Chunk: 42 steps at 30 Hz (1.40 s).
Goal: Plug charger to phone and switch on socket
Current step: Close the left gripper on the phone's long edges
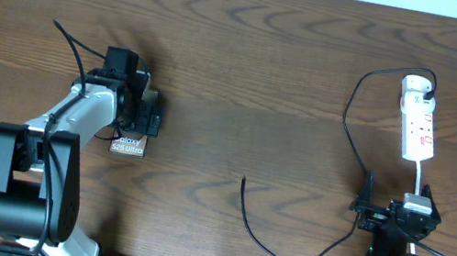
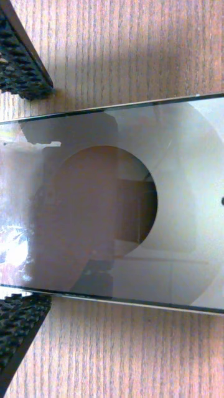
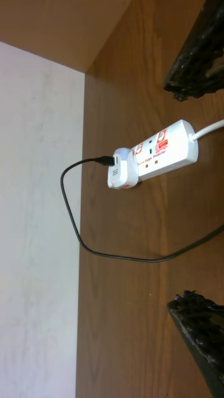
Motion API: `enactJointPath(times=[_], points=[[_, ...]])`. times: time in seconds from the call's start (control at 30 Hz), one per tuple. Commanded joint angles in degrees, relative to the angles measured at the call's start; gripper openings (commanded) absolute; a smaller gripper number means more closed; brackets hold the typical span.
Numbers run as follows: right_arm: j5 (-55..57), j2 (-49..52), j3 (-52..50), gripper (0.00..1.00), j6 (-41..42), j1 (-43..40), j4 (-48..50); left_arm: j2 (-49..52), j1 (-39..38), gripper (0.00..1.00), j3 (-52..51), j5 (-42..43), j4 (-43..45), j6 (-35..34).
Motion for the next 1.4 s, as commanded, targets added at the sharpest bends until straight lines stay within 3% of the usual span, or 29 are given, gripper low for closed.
enactJointPath(times=[0.0,1.37], points=[[0.3,-0.3,-0.1,0.99,-0.5,0.4,-0.2,1.6,-0.2,0.98,-0.3,5.1,-0.2,1.0],[0.3,-0.3,-0.1,0.99,-0.5,0.4,-0.2,1.7,-0.2,0.98,-2.1,4.6,-1.4,2.2]])
